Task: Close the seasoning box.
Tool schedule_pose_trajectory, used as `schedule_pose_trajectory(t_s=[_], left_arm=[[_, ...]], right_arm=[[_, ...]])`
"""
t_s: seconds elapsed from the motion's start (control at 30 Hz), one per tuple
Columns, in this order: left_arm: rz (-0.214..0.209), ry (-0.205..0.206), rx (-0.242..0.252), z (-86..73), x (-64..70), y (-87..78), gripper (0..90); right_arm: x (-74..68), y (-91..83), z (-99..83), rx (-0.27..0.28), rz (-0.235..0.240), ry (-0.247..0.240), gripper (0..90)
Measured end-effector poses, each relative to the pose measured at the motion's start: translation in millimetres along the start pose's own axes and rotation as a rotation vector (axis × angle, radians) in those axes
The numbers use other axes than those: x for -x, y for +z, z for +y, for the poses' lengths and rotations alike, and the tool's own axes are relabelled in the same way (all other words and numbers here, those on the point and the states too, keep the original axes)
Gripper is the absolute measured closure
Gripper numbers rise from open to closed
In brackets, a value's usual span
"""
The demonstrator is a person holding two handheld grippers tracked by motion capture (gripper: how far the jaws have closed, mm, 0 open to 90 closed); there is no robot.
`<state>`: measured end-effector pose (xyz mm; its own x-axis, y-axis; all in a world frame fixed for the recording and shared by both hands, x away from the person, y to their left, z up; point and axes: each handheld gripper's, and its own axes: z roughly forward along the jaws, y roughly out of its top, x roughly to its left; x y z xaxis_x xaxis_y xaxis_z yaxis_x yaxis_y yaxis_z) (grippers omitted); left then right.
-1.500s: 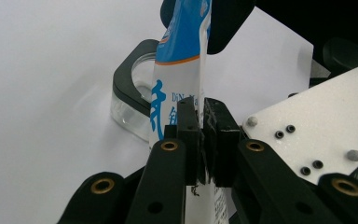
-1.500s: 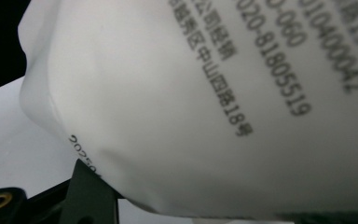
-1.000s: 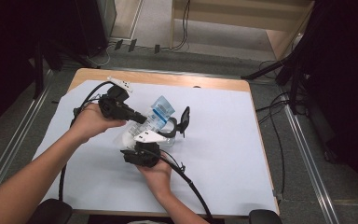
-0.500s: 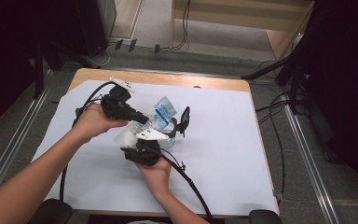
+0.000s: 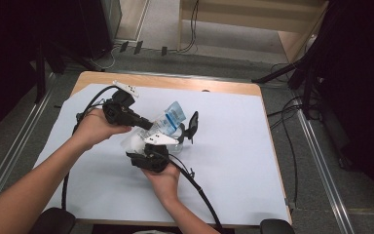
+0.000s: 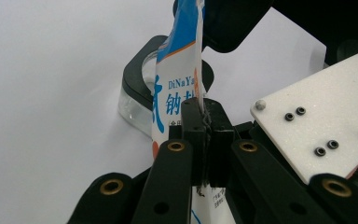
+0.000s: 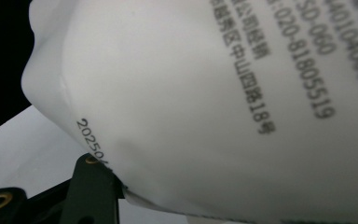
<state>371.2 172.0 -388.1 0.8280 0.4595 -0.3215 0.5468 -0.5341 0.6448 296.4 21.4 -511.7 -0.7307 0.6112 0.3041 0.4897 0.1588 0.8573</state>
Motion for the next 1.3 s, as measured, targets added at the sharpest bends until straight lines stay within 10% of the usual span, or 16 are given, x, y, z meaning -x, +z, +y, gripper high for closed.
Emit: schedule_pose_trajectory(t_s=[1.3], left_arm=[[-0.026, -0.040, 0.058, 7.2, -4.1, 1.3, 90.0]], right_arm=[[1.5, -2.0, 13.3, 0.006, 0.020, 0.030, 49.8]])
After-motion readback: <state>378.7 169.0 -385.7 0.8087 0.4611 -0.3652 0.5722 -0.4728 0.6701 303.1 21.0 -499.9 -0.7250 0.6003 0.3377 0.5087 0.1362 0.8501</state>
